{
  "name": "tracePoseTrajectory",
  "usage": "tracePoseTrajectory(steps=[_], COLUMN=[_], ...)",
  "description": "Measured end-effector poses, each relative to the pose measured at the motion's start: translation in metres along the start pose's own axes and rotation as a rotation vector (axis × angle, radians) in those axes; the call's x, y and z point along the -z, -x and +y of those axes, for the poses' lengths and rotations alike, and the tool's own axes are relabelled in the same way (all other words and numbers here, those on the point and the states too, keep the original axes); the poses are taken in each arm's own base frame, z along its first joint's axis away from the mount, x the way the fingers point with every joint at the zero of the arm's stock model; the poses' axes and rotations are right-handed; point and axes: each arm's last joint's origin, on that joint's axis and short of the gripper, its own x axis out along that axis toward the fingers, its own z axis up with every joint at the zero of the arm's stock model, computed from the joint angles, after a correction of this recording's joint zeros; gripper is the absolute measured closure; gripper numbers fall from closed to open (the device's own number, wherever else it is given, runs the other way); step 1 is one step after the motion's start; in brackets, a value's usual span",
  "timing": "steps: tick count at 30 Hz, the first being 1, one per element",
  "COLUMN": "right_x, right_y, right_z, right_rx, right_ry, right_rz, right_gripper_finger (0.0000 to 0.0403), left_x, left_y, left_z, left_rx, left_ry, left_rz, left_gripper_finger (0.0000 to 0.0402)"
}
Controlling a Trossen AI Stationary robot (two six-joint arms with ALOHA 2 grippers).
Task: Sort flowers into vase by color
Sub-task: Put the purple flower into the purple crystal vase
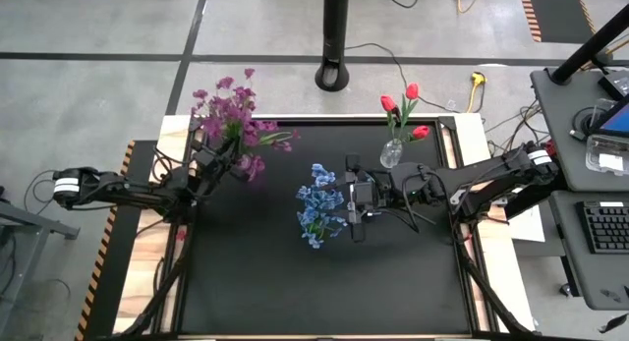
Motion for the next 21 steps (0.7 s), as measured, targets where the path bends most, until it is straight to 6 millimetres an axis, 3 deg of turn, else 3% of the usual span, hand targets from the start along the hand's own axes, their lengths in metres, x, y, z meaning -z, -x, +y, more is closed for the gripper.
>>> tracePoseTrajectory(steps=[21], right_x=[0.0001], right_y=[0.0], right_z=[-0.0001], right_rx=[0.0], right_ry=[0.0], right_rz=[0.0], right_gripper_finger=[0.0209], left_x=[-0.0042], left_y=[0.005], left_z=[-0.004], left_rx=[0.045], left_ry=[0.031], left_rz=[-0.014], left_gripper_finger=[0.0362])
